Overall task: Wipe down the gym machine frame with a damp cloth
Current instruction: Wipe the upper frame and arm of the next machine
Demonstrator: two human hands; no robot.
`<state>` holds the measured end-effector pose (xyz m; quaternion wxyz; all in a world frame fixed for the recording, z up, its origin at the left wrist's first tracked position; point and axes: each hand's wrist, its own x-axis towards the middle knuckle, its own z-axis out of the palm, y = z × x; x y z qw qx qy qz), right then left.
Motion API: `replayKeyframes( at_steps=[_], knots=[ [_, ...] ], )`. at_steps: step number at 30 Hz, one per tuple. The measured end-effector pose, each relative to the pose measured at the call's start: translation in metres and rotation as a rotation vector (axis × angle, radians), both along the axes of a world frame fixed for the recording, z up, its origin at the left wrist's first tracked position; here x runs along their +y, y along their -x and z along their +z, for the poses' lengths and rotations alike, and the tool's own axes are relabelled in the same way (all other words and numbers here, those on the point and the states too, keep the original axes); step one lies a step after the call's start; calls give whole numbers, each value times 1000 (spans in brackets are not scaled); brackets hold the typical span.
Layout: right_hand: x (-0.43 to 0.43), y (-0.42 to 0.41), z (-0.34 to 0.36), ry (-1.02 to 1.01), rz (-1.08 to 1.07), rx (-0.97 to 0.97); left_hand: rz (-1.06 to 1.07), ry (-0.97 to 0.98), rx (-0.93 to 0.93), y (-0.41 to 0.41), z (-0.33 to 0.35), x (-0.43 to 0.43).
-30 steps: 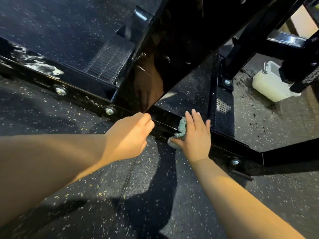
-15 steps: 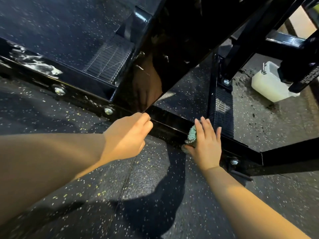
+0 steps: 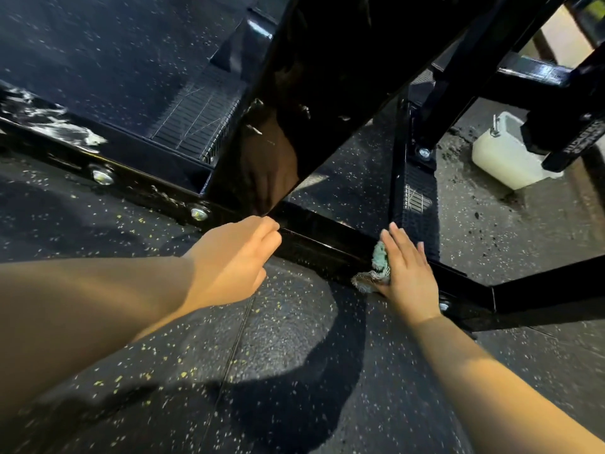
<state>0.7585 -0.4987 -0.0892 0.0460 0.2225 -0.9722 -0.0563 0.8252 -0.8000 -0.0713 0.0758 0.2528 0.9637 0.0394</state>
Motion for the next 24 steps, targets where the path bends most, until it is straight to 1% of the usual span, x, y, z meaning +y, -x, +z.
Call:
replayKeyframes(
  at_steps=[1,3,4,7,10,12,14,15,17,21,22,23,24],
  knots=[
    [-2,0,-1,-7,-39,-14,56,-102,-19,1,0,-4],
    [-21,3,-2,-2,-49,-3,78,-282,24,-3,-4,-17],
    [-38,4,-1,0,-20,16,83,-303,38,-5,-6,-24],
    [-107,6,0,50,75,20,65,-300,94,-13,-8,-45],
    [-173,8,-7,52,88,44,62,-257,138,-17,-8,-51],
    [-188,12,-12,61,70,2,94,-211,127,-16,-4,-47],
    [-174,13,-12,121,144,9,132,-198,71,-13,0,-36],
    [-159,11,-8,131,186,42,144,-196,39,-11,2,-31],
    [-117,7,-3,67,197,-22,163,-194,-22,-6,6,-23],
    [-34,-1,3,11,-6,-59,223,-255,-31,-1,7,-21],
    [-27,-2,3,-14,-66,-71,228,-279,-18,-2,6,-24],
    [-26,-2,2,-44,-97,-37,217,-305,28,-4,5,-29],
    [-34,0,0,-50,-100,15,209,-316,28,-6,3,-33]
  ],
)
